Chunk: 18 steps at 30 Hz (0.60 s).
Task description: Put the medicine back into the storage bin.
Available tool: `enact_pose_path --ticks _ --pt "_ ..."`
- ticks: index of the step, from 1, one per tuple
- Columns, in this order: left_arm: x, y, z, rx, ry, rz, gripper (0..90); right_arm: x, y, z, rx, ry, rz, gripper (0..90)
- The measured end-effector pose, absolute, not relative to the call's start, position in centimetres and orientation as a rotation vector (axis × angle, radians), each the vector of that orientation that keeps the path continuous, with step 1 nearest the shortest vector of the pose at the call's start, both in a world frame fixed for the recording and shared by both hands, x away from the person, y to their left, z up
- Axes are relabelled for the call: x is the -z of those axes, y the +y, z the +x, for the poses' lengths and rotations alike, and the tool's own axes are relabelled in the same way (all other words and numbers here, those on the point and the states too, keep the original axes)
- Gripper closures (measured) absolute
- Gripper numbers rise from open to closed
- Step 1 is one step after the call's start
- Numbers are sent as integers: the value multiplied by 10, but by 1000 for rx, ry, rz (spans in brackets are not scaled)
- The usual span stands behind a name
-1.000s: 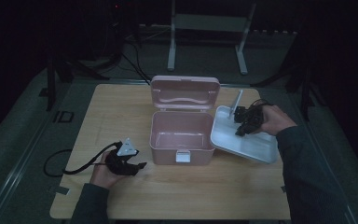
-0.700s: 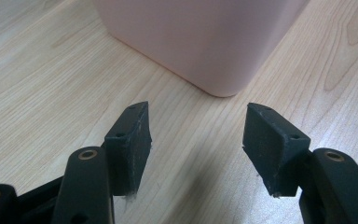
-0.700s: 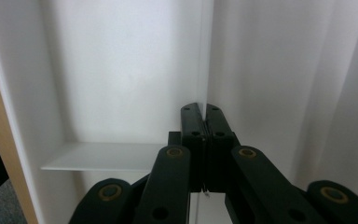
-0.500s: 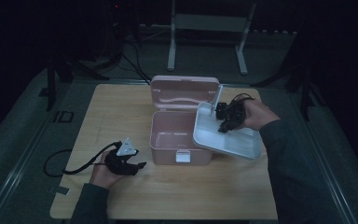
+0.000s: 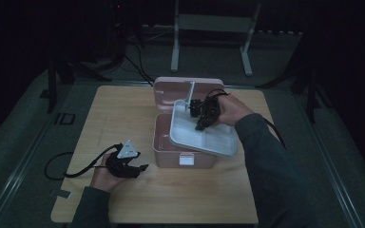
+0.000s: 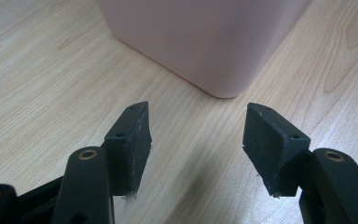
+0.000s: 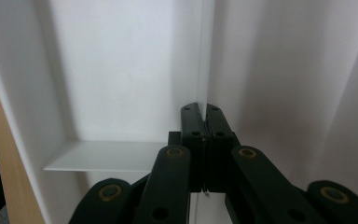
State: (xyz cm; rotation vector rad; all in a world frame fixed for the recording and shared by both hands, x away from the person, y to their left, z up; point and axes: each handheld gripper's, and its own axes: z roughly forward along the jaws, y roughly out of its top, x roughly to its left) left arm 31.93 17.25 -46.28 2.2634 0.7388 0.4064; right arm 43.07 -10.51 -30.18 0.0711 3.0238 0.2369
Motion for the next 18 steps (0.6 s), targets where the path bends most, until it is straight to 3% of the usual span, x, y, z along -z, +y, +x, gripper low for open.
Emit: enact_pose_path --ticks 18 --pt "462 175 319 -404 742 2250 410 322 -51 446 -149 3035 3 895"
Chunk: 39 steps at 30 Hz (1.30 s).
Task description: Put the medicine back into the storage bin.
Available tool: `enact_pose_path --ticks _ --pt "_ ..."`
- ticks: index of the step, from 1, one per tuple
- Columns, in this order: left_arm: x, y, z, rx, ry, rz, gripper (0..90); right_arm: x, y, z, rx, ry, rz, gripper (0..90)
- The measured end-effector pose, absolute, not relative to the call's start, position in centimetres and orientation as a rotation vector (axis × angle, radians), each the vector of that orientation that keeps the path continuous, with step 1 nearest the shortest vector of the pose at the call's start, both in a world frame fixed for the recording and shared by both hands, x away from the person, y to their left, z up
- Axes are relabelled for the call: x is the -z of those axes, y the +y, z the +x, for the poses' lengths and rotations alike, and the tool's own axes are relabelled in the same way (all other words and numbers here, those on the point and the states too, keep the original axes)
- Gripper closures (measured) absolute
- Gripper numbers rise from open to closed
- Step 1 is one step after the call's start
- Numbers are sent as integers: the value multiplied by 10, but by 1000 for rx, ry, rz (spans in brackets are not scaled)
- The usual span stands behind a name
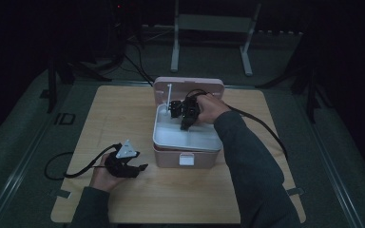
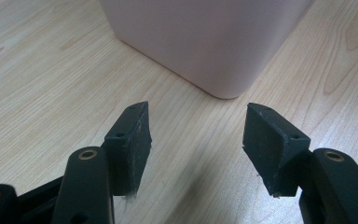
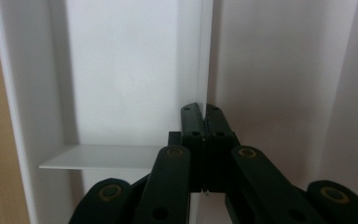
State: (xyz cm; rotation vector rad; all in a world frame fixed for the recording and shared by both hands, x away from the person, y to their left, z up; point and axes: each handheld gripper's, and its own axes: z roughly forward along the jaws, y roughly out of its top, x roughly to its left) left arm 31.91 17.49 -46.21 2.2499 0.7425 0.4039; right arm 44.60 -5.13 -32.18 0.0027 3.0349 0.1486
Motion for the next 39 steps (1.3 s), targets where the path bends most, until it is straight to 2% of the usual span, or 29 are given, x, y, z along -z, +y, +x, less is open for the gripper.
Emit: enact_pose_path --ticks 19,27,39 --pt "462 175 319 -405 745 2244 410 342 -45 449 -104 3066 -5 877" --pt "462 175 319 -406 745 2246 411 333 -54 446 -182 3045 27 816" --pt "462 174 320 -411 746 2247 411 314 -89 437 -271 2994 110 785"
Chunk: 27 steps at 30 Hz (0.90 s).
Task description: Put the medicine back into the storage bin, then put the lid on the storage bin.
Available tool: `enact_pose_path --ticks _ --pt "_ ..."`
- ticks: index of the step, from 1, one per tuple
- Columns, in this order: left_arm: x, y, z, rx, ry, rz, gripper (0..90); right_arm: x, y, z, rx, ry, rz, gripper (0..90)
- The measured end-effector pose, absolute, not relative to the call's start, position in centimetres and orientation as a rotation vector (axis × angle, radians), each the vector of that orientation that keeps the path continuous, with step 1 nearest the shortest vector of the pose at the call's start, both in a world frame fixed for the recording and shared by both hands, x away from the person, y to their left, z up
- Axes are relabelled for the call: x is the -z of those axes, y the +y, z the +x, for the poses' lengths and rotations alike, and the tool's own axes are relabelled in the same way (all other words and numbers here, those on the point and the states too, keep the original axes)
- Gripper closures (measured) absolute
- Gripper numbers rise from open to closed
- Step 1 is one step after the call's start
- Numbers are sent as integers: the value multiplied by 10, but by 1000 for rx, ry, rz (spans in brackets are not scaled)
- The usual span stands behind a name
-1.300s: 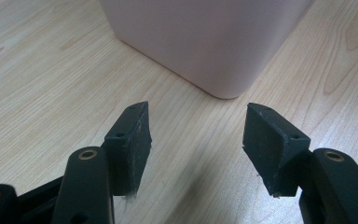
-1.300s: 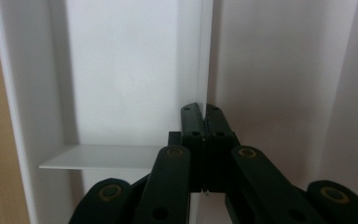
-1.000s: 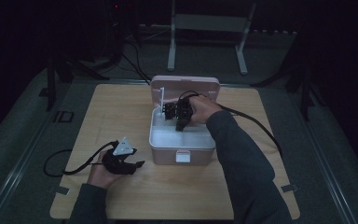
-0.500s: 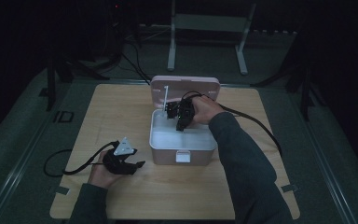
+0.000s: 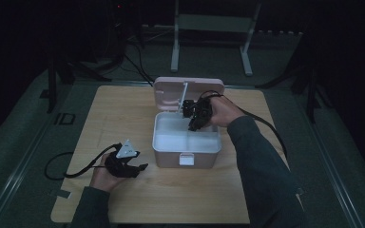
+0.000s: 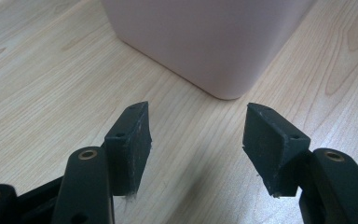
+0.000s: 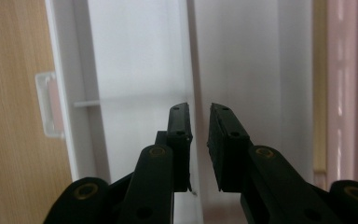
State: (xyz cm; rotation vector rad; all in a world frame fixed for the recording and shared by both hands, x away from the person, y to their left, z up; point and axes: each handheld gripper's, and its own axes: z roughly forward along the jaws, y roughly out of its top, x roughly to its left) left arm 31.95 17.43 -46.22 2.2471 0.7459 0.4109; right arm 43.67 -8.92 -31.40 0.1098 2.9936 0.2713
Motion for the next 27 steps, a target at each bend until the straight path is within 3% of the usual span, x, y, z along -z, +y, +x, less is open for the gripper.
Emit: enact_pose_path --ticks 9,15,27 --pt "461 175 320 -423 748 2242 411 308 -130 429 -392 2938 222 727" --pt "460 176 321 -427 750 2236 410 305 -156 423 -495 2889 318 634" --pt "450 184 325 -431 757 2209 411 317 -211 426 -623 2766 620 523"
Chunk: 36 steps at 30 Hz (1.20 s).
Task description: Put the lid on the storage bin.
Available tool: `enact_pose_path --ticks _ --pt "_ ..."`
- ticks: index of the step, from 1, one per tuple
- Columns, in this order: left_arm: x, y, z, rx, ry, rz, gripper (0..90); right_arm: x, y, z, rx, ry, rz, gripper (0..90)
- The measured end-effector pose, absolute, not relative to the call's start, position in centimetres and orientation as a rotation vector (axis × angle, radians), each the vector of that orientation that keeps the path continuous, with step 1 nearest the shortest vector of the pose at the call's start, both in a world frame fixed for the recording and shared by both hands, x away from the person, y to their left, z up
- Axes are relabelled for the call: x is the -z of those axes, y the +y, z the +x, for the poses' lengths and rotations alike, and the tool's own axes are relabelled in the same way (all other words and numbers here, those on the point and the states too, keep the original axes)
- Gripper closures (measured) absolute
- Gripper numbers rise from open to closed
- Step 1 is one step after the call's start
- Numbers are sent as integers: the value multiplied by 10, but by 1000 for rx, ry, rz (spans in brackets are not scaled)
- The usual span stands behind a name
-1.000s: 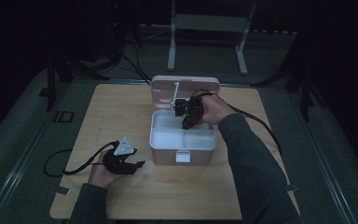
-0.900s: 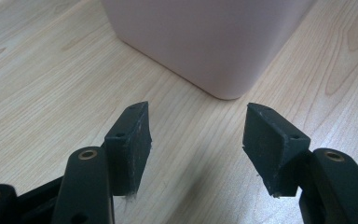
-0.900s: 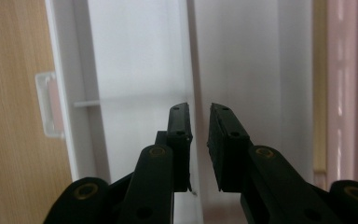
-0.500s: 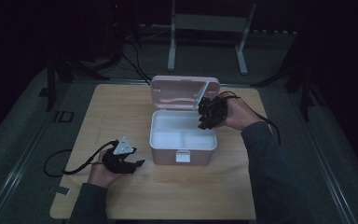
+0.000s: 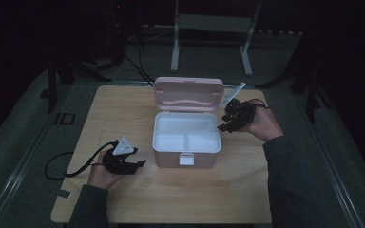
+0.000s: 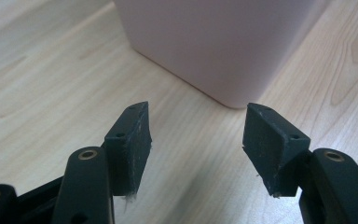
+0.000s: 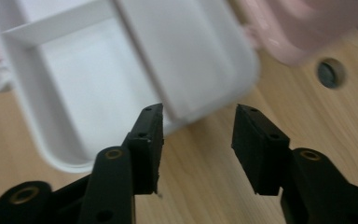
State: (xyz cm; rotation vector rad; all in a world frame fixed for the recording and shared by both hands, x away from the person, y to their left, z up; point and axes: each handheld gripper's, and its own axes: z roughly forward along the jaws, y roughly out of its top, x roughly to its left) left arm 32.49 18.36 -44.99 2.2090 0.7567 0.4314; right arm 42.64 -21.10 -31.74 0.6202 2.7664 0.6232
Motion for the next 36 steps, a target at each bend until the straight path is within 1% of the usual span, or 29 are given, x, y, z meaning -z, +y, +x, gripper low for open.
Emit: enact_pose_path --ticks 1,2,5,8,9,11,14,15,16,17,19,20,23,25,26,27,29,32,36 --pt "450 184 325 -431 757 2209 411 317 -211 426 -623 2766 620 523" --pt "443 187 329 -429 761 2196 411 318 -220 430 -667 2721 697 518" --pt "432 194 340 -406 797 2177 411 317 -230 438 -741 2650 805 534" --pt "420 200 353 -388 804 2125 432 316 -237 445 -803 2569 903 548" --pt "416 202 357 -384 806 2101 442 315 -239 448 -828 2533 940 557" --pt "408 205 367 -376 817 2053 470 315 -243 453 -875 2477 1011 612" --pt "393 208 385 -379 853 1998 572 315 -246 460 -919 2429 1079 762" --pt "393 208 385 -379 853 1998 612 315 -246 462 -919 2422 1091 833" --pt "383 209 397 -370 874 1962 691 314 -246 464 -922 2417 1093 883" --pt "377 208 403 -369 880 1943 751 314 -246 466 -928 2407 1096 900" --pt "368 206 416 -355 884 1921 868 312 -244 470 -930 2397 1107 900" --pt "364 204 422 -349 887 1921 894 312 -243 472 -933 2393 1113 900" --pt "351 195 438 -359 910 1926 897 308 -240 475 -963 2360 1126 900" --pt "351 195 438 -359 910 1926 897 307 -240 477 -981 2343 1131 900" --pt "343 190 447 -369 936 1907 897 307 -240 477 -981 2343 1131 900" --pt "333 186 457 -377 969 1877 895 301 -240 481 -1055 2302 1149 900" --pt "328 185 461 -377 975 1858 894 298 -241 482 -1097 2281 1142 900" --pt "317 178 470 -383 953 1830 877 290 -240 484 -1188 2253 1113 891" --pt "310 164 475 -380 897 1863 855 286 -234 481 -1242 2272 1037 881"
